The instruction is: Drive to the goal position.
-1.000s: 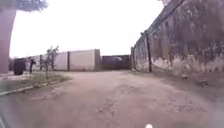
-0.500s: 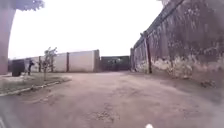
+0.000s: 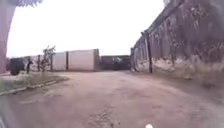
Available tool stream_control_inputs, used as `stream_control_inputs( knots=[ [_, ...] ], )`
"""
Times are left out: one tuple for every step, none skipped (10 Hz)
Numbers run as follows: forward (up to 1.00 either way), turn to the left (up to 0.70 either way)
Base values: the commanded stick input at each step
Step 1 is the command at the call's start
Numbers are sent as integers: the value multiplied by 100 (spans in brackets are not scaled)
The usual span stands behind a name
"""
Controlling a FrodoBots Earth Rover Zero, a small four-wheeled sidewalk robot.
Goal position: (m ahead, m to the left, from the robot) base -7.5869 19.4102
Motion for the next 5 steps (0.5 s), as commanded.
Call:
stream_control_inputs(
  knots=[
    [30, 0],
    [30, 0],
    [30, 0],
    [30, 0],
    [30, 0]
  ],
)
